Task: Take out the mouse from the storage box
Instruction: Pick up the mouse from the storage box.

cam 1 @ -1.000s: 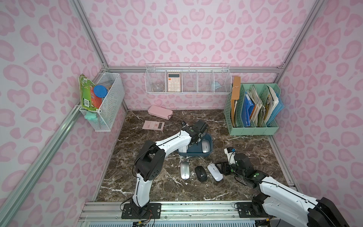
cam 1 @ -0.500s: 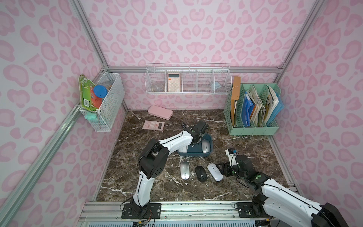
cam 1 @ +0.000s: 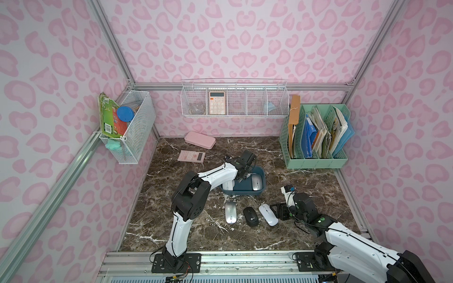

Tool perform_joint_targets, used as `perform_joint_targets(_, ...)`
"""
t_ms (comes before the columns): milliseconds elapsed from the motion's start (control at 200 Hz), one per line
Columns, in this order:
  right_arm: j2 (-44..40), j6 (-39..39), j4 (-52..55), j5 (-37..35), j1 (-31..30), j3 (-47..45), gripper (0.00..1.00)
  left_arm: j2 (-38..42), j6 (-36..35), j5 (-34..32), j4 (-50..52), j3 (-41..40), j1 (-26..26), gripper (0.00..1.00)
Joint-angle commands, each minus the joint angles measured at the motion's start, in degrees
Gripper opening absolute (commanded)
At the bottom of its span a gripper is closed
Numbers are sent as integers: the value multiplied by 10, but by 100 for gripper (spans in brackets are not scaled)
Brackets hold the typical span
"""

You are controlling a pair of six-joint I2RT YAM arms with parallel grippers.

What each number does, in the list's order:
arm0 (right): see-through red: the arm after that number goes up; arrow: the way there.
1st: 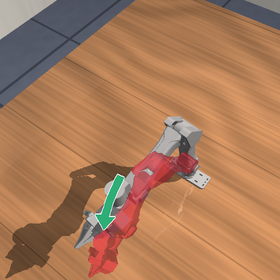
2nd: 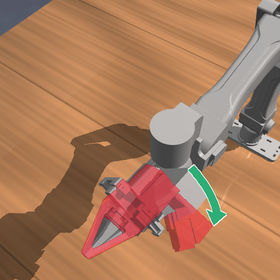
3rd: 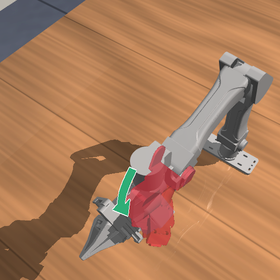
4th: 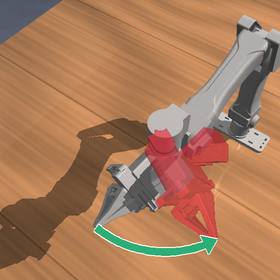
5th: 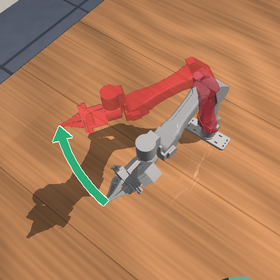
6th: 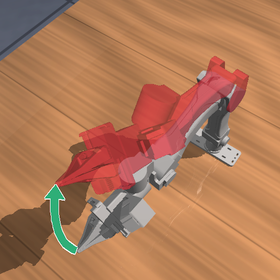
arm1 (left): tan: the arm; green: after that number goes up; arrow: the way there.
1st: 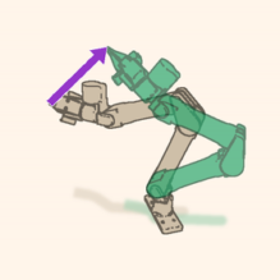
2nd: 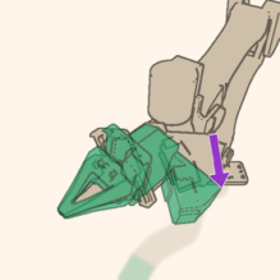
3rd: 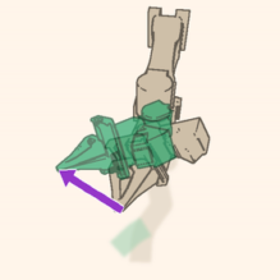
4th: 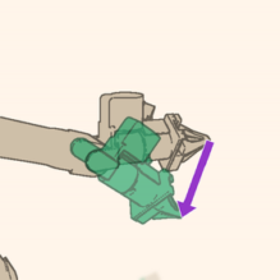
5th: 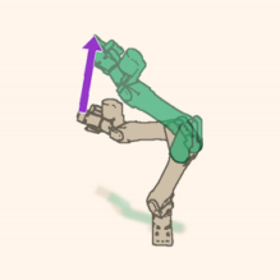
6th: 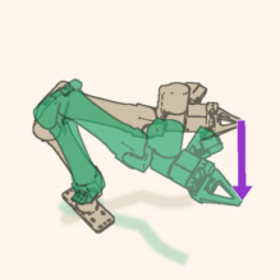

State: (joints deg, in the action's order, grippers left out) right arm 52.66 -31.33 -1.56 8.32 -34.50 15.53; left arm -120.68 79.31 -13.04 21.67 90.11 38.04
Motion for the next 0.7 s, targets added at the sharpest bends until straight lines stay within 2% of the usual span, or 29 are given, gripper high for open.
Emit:
perform_joint_targets(0,4,3,-9,2,0,5,62,-13,-6,22,-7,9,-6,73)
perform_joint_targets(150,11,3,-8,-3,-1,6,63,-30,2,49,-2,11,-10,75)
perform_joint_targets(265,11,0,-13,-6,0,2,63,-33,4,51,-4,5,-10,71)
perform_joint_targets(485,21,-1,-20,-6,-1,2,62,-15,-12,34,3,-6,-10,58)
perform_joint_targets(600,31,-2,-21,-5,0,7,62,1,-17,25,8,-20,-10,48)
perform_joint_targets(695,39,-1,-30,-2,0,7,62,13,-14,17,2,-41,-9,47)
